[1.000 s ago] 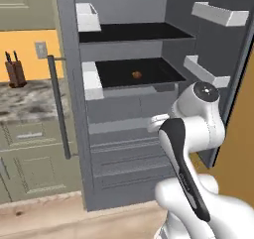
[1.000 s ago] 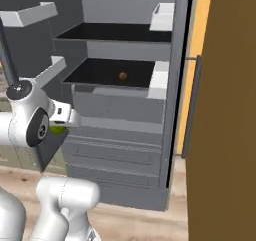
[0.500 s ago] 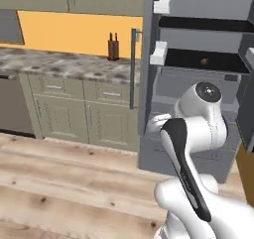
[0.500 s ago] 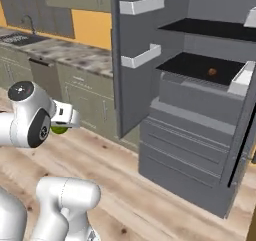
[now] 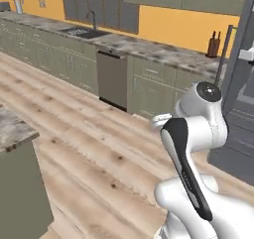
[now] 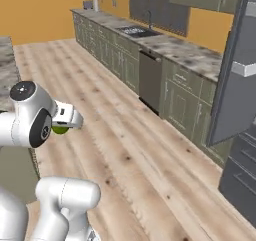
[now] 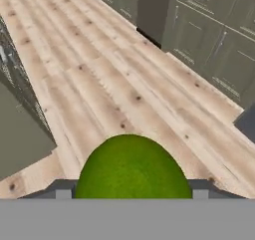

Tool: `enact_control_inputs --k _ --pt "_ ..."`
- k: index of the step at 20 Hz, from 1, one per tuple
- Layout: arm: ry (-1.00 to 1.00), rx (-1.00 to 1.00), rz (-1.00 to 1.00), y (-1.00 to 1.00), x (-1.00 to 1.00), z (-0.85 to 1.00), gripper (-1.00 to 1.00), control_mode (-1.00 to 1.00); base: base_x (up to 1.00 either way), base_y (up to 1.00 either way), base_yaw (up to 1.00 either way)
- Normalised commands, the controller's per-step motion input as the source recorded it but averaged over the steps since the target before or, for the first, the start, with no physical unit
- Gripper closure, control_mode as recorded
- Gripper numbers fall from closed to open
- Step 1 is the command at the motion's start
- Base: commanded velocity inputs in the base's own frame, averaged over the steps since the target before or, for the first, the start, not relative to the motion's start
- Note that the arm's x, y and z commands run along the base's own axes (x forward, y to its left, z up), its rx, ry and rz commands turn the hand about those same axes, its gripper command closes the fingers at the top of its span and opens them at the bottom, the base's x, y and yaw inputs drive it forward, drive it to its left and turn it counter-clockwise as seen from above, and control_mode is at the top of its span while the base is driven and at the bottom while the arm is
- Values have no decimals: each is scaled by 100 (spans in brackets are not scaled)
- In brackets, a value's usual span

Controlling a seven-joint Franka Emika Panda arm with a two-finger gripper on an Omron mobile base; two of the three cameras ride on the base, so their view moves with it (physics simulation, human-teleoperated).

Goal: Open the fridge, remove the pear, lime, and steak, and place them on any counter.

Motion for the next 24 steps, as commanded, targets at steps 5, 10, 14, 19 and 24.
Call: enact_control_inputs --k 5,10,14,19,24 --pt "0 0 0 0 0 0 100 100 -39 90 69" --pt "0 0 0 0 0 0 100 100 21 91 56" --pt "0 0 0 0 0 0 100 100 96 45 18" --pt "0 0 0 0 0 0 100 100 100 18 3" --pt "0 0 0 0 0 0 100 100 100 17 0"
